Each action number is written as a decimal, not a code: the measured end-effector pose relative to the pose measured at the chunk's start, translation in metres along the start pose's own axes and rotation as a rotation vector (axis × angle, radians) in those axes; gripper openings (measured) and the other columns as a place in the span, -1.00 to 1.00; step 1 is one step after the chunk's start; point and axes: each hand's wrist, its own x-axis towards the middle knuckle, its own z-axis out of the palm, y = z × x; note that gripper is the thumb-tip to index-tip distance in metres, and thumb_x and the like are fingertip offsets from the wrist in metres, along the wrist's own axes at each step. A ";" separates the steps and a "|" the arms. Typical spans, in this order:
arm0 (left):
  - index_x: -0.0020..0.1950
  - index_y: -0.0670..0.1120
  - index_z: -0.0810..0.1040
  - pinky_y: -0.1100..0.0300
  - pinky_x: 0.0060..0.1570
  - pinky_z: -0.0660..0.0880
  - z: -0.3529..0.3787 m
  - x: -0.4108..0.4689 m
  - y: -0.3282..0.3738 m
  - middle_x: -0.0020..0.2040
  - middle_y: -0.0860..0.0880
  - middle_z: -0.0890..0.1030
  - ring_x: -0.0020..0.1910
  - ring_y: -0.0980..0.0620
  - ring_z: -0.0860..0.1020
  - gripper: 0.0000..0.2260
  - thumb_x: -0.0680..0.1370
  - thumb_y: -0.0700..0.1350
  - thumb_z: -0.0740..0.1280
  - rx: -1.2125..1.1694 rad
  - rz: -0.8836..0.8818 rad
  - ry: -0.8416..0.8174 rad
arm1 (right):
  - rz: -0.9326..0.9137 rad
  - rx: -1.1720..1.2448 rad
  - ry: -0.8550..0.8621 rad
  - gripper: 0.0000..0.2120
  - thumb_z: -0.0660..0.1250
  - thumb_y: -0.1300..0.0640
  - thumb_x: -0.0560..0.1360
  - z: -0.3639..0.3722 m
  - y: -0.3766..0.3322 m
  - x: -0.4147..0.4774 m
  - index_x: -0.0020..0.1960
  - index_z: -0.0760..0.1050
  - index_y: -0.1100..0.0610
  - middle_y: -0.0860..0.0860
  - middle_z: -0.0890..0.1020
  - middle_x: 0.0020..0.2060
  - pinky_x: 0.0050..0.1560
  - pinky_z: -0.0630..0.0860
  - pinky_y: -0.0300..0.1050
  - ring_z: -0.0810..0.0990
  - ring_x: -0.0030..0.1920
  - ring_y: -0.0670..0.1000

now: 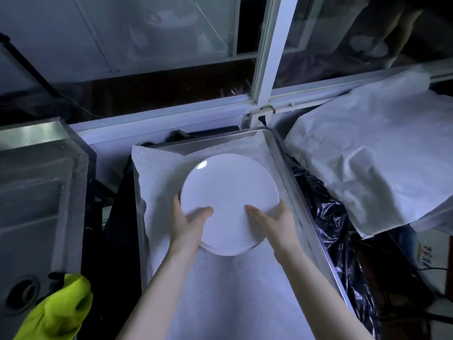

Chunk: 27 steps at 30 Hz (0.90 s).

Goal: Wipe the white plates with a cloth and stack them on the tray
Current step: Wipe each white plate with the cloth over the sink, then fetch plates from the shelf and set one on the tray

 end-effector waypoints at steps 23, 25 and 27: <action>0.28 0.14 0.46 0.42 -0.32 0.52 -0.010 -0.003 0.001 -0.04 0.22 0.70 -0.14 0.30 0.65 -0.45 0.39 -0.27 0.51 -0.059 0.022 0.066 | -0.022 0.093 -0.031 -0.44 0.58 0.10 0.33 0.006 -0.022 -0.007 0.26 0.46 -0.01 -0.08 0.64 0.07 0.12 0.58 0.10 0.62 0.08 0.01; 0.24 0.18 0.47 0.46 -0.34 0.52 -0.010 -0.006 0.003 -0.07 0.30 0.69 -0.15 0.32 0.65 -0.45 0.34 -0.21 0.51 -0.065 0.045 0.064 | -0.017 0.119 -0.037 -0.41 0.58 0.10 0.33 0.005 -0.023 -0.011 0.30 0.44 0.01 -0.07 0.64 0.10 0.14 0.58 0.11 0.62 0.10 0.02; 0.26 0.19 0.47 0.45 -0.31 0.53 -0.011 -0.012 0.006 -0.03 0.32 0.68 -0.12 0.31 0.66 -0.41 0.27 -0.11 0.51 -0.064 0.075 0.067 | -0.024 0.154 -0.041 -0.41 0.58 0.11 0.34 0.003 -0.025 -0.015 0.31 0.44 0.00 -0.07 0.64 0.11 0.13 0.58 0.07 0.62 0.10 0.00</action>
